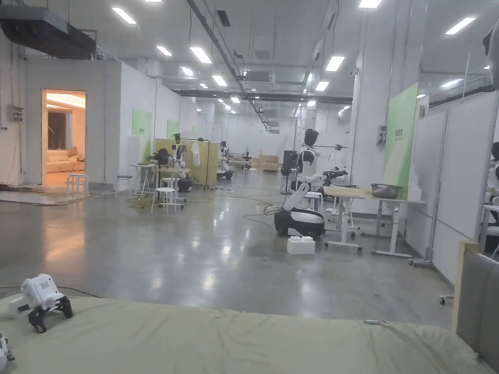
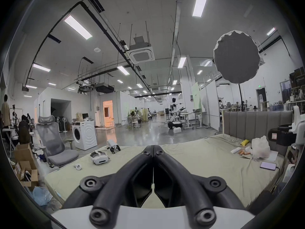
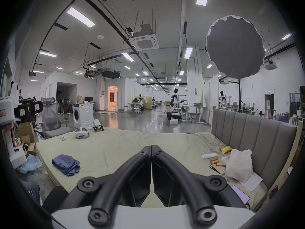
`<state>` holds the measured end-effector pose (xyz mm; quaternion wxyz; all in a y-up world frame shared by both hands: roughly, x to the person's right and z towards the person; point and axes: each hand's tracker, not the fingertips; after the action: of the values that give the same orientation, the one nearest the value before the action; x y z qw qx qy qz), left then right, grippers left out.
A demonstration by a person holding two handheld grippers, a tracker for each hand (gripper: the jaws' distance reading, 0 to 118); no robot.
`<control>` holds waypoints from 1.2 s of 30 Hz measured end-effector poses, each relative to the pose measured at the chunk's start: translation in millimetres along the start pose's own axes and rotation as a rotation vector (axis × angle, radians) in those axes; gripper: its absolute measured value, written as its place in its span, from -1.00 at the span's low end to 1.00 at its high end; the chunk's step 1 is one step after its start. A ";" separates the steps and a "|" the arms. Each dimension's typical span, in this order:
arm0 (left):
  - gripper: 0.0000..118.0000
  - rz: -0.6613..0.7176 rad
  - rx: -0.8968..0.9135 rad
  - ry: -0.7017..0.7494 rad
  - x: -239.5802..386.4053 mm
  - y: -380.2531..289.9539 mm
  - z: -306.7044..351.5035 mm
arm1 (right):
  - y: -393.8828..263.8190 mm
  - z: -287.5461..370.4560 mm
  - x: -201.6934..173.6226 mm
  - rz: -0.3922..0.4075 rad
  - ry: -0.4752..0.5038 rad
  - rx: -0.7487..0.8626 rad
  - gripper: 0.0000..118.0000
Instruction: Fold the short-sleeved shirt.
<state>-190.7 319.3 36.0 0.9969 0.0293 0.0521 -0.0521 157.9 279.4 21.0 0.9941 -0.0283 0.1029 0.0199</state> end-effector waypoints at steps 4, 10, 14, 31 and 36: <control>-1.00 0.005 0.006 -0.007 -1.4 7.2 -3.5 | -0.2 -4.2 0.7 -0.029 0.009 0.005 -1.00; 0.86 0.041 -0.015 -0.040 -1.8 5.7 -15.0 | -1.1 -14.7 4.4 -0.068 0.024 -0.019 0.74; 0.97 0.074 -0.012 -0.047 -0.3 3.8 -15.4 | 1.4 -17.3 5.6 -0.093 0.024 0.005 0.91; 1.00 0.070 -0.035 -0.032 -3.2 -2.4 -23.8 | 2.2 -18.8 12.2 -0.169 0.019 0.041 0.99; 1.00 0.072 -0.043 -0.036 -3.0 -3.7 -23.9 | 3.2 -18.4 10.6 -0.158 0.016 0.041 0.99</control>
<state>-196.4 317.5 12.4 0.9993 0.0089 0.0339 -0.0154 164.4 281.9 0.6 0.9921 -0.0162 0.1087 -0.0611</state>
